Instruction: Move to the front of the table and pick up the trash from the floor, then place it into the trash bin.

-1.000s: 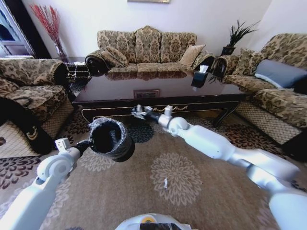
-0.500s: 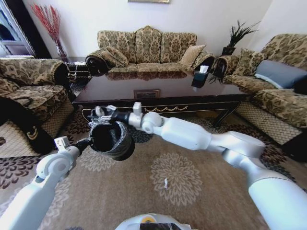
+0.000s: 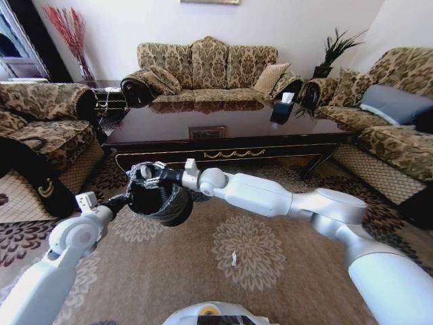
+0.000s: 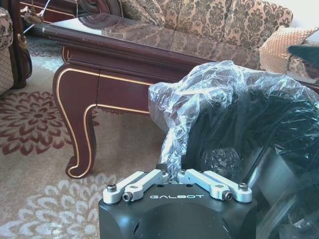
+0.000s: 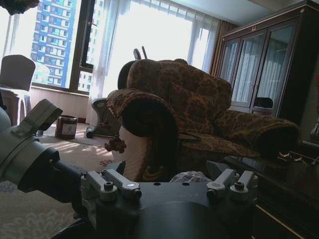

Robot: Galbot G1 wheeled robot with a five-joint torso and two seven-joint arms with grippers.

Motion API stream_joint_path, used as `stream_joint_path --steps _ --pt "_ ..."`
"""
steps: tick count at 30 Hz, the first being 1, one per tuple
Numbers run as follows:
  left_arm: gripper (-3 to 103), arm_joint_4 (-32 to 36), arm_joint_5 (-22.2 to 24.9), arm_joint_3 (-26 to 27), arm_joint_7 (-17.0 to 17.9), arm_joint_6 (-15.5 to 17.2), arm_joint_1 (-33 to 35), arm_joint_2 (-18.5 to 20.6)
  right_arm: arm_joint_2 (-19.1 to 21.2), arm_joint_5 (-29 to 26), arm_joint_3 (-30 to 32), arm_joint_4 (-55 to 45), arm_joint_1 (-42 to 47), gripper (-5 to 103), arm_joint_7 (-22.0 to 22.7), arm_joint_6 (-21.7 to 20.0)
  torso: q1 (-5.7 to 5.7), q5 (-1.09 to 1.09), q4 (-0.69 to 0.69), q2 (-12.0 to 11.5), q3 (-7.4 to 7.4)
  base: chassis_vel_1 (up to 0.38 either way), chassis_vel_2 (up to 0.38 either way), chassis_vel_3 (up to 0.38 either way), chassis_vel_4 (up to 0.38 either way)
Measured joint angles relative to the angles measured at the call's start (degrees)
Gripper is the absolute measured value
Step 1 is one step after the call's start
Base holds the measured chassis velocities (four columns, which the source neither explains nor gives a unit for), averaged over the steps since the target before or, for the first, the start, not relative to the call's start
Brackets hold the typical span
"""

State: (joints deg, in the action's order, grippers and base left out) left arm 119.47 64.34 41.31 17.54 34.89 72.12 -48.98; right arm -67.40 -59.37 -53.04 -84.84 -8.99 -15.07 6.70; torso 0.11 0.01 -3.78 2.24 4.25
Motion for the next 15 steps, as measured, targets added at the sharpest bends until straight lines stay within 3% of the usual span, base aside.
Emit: stream_joint_path --steps 1,9,11,12,14,15 --pt "3 0.0 -0.1 -0.2 0.0 0.0 0.0 -0.1 0.9 0.0 0.4 -0.3 0.0 96 -0.1 0.1 0.00 0.00 0.00 0.0 0.00 0.000 0.000 0.000 0.000" --pt "3 0.5 -0.3 0.7 0.2 0.1 0.5 -0.1 6.0 -1.0 4.8 -0.5 1.9 100 0.6 -0.3 0.00 0.00 0.02 0.0 0.00 0.000 0.000 0.000 0.000" --pt "3 0.7 -0.2 1.4 0.2 0.1 0.8 0.2 8.1 -4.8 7.0 0.2 5.1 100 7.3 -1.5 0.00 0.01 0.00 0.0 0.00 0.000 0.000 0.000 0.000" --pt "3 0.7 -0.2 1.4 0.2 0.1 0.8 0.2 8.1 -4.8 7.0 0.2 5.1 100 7.3 -1.5 0.00 0.01 0.00 0.0 0.00 0.000 0.000 0.000 0.000" --pt "3 0.9 0.1 2.0 0.2 0.1 0.9 0.4 9.2 -9.4 9.3 0.9 9.2 100 18.9 -4.5 0.00 0.01 0.00 0.0 0.00 0.000 0.000 0.000 0.000" --pt "3 1.0 0.2 2.1 0.2 0.1 0.9 0.5 9.4 -10.3 9.9 1.3 10.4 100 22.6 -5.8 0.00 0.01 0.00 0.0 0.00 0.000 0.000 0.000 0.000"
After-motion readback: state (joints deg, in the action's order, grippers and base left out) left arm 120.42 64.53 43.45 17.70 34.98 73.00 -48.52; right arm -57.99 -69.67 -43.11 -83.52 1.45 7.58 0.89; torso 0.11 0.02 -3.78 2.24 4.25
